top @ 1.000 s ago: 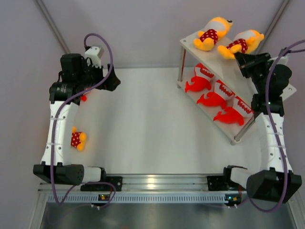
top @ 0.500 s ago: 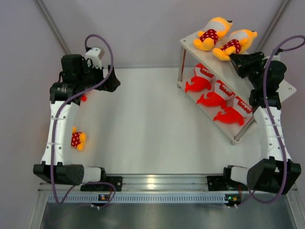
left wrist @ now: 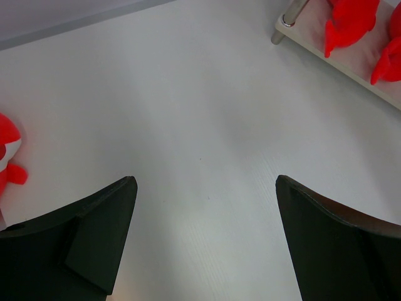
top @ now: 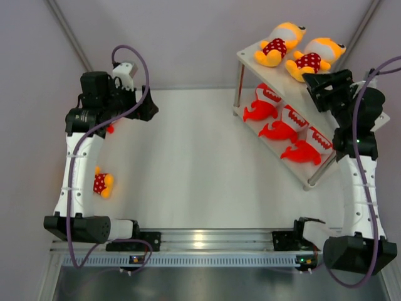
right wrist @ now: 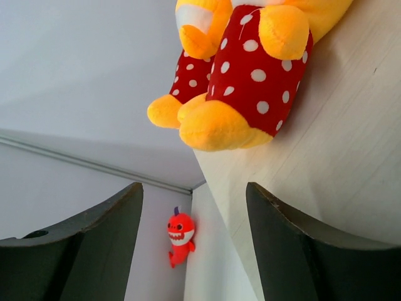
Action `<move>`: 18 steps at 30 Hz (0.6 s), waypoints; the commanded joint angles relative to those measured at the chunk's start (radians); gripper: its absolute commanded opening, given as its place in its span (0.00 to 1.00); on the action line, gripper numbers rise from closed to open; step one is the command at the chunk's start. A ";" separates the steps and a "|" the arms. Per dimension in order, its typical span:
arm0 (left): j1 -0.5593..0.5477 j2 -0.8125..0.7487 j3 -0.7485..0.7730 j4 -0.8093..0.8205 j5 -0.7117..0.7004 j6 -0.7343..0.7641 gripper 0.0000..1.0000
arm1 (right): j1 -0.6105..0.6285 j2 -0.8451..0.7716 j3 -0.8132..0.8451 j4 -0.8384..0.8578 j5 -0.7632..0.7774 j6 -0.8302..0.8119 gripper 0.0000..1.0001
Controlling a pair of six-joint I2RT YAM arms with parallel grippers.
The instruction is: Place and organize the stuffed toys onto the shelf
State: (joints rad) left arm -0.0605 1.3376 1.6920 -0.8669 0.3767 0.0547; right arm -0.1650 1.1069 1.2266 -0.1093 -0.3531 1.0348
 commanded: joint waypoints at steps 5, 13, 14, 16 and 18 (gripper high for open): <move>0.004 -0.008 0.003 0.014 0.019 0.004 0.98 | -0.004 -0.139 0.062 -0.122 0.083 -0.082 0.70; 0.004 0.027 -0.038 0.016 -0.137 0.074 0.98 | -0.004 -0.216 0.102 -0.194 0.112 -0.197 0.71; 0.004 0.041 -0.044 0.016 -0.230 0.082 0.98 | -0.004 -0.219 0.117 -0.208 0.114 -0.214 0.72; 0.004 0.084 -0.064 0.016 -0.312 0.129 0.98 | -0.004 -0.216 0.158 -0.243 0.114 -0.255 0.72; 0.019 0.119 -0.074 0.019 -0.416 0.160 0.98 | -0.005 -0.208 0.171 -0.248 0.097 -0.269 0.72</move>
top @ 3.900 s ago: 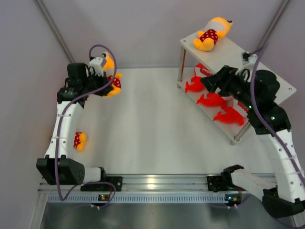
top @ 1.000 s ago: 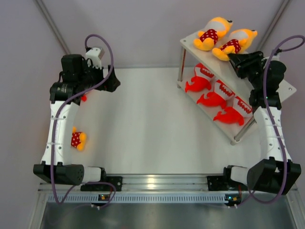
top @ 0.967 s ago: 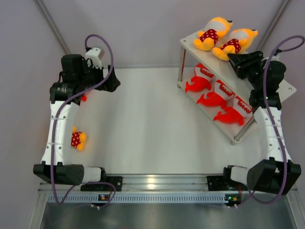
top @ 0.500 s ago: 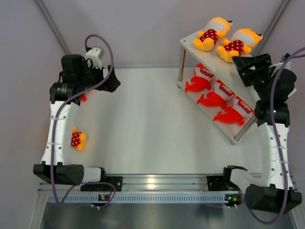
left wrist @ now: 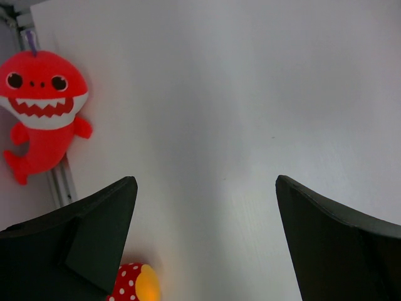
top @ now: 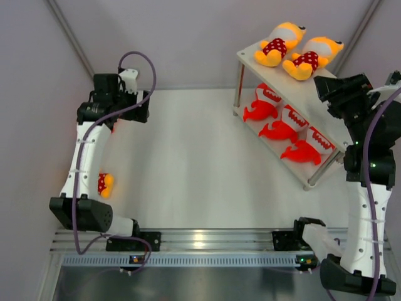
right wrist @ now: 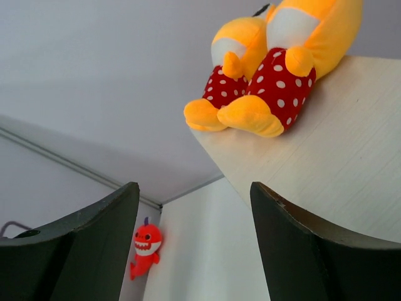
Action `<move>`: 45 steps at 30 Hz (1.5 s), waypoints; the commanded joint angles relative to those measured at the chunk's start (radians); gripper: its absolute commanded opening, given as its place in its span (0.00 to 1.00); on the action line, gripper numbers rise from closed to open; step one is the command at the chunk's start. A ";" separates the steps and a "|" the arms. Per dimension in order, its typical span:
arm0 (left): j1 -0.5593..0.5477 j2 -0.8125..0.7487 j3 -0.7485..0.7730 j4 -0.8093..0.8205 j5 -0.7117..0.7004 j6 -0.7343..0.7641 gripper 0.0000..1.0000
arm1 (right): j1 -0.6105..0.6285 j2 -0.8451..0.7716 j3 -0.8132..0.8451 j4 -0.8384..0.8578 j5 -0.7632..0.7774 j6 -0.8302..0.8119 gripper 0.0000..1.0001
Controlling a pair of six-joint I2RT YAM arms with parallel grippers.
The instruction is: Place and organize the stuffed toys onto the shelf
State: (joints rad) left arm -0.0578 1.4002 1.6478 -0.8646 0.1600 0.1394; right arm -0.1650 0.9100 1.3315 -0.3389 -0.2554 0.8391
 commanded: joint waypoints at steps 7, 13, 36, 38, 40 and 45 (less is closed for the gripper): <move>0.202 0.198 -0.106 0.010 -0.293 0.121 0.98 | -0.005 -0.022 0.075 -0.029 -0.028 -0.123 0.72; 0.464 0.123 -0.339 0.022 -0.226 0.088 0.98 | -0.005 -0.053 0.057 -0.025 -0.004 -0.137 0.72; 0.829 0.273 -0.381 0.029 0.015 0.264 0.88 | -0.002 -0.042 0.034 -0.026 -0.024 -0.186 0.73; 0.829 0.316 -0.391 0.029 -0.004 0.259 0.70 | -0.002 -0.046 0.040 -0.035 -0.018 -0.196 0.73; 0.831 0.326 -0.420 0.027 0.010 0.264 0.49 | -0.001 -0.051 0.047 -0.041 -0.007 -0.205 0.73; 0.825 0.195 -0.431 0.024 0.160 0.247 0.00 | 0.001 -0.034 0.090 -0.025 -0.054 -0.227 0.69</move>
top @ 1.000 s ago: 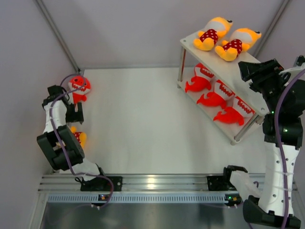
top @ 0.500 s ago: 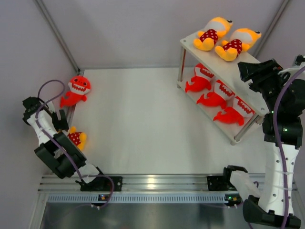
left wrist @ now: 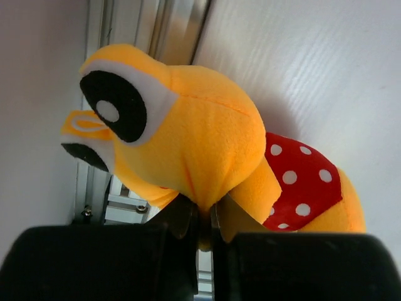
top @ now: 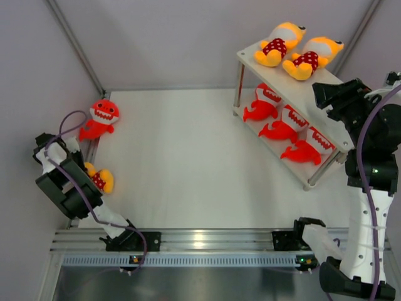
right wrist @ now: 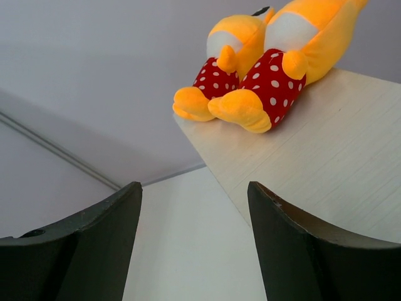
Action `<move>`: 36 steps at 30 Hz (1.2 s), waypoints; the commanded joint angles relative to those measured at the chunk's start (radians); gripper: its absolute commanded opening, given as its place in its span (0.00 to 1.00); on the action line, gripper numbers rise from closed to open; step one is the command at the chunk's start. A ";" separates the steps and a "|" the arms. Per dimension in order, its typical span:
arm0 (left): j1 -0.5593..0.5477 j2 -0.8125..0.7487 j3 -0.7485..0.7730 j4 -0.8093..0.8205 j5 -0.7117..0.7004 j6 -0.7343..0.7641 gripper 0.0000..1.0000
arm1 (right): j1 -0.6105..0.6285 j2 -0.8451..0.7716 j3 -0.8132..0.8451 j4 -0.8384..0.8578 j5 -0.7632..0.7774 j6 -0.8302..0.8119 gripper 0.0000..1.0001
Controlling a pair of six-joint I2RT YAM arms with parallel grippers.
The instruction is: Place and organize the stuffed toys onto the shelf
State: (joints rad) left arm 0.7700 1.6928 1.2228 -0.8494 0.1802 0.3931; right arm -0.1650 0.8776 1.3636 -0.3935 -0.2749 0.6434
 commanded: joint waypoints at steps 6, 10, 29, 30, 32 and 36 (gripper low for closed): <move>-0.243 -0.330 0.134 0.009 0.211 -0.137 0.00 | 0.334 0.110 0.101 0.076 0.081 -0.167 0.62; -0.536 -0.386 0.274 0.010 0.295 -0.246 0.00 | 0.876 0.358 0.244 -0.008 0.217 -0.340 0.70; -0.796 -0.415 0.385 -0.005 0.355 -0.310 0.00 | 1.125 0.943 0.644 -0.019 0.066 -0.332 0.80; -0.801 -0.415 0.382 -0.005 0.337 -0.303 0.00 | 1.128 0.945 0.649 -0.021 0.057 -0.332 0.80; -0.810 -0.417 0.377 -0.007 0.279 -0.266 0.00 | 1.133 0.940 0.666 -0.034 0.065 -0.344 0.80; -0.837 -0.418 0.354 -0.005 0.156 -0.208 0.00 | 1.139 0.894 0.678 -0.059 0.167 -0.355 0.82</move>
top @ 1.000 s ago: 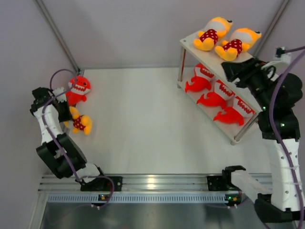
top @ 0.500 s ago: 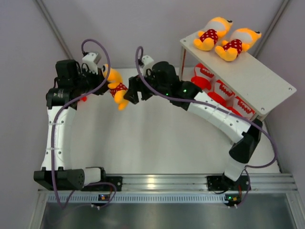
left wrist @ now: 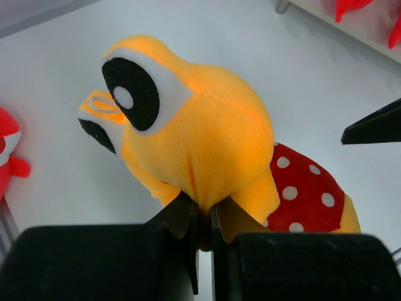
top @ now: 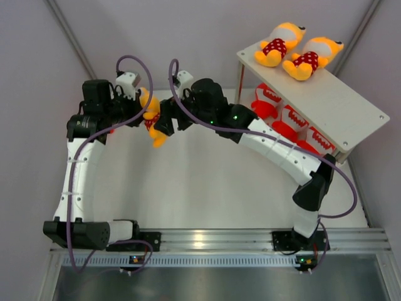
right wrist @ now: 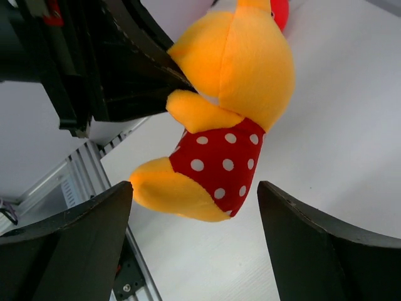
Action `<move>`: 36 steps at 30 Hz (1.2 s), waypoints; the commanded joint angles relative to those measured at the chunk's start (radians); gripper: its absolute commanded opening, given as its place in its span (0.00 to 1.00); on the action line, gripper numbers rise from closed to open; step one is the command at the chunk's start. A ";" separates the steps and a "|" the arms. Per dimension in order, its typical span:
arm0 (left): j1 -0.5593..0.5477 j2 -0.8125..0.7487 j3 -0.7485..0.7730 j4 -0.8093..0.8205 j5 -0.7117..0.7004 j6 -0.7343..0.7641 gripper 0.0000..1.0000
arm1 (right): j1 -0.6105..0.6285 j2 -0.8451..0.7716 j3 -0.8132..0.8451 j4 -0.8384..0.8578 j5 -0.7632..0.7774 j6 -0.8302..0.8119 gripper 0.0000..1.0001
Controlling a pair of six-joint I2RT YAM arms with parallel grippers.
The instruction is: Place and organize the stuffed toys onto the shelf
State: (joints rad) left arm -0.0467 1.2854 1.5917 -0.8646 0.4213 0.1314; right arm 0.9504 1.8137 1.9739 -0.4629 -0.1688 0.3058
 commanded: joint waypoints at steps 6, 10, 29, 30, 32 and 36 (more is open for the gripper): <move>-0.030 -0.005 0.004 0.010 -0.016 0.027 0.00 | 0.036 0.021 0.071 -0.016 0.126 -0.002 0.82; -0.030 0.003 0.017 0.010 -0.018 0.016 0.00 | 0.037 0.081 0.082 -0.040 0.147 0.015 0.81; -0.030 0.008 0.030 0.007 0.053 -0.003 0.35 | 0.018 0.080 0.005 0.038 0.109 0.088 0.00; -0.030 0.009 0.036 0.001 0.051 -0.001 0.53 | 0.004 0.061 -0.012 0.059 0.103 0.093 0.00; -0.030 0.012 0.072 -0.016 0.033 -0.013 0.97 | -0.012 -0.003 -0.056 0.072 0.088 0.107 0.00; -0.030 0.025 0.194 -0.076 -0.073 -0.012 0.98 | -0.088 -0.134 -0.098 0.083 0.057 0.130 0.00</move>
State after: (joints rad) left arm -0.0723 1.3212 1.6691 -0.9283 0.3916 0.1318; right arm 0.9176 1.8523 1.8694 -0.4614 -0.0761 0.4049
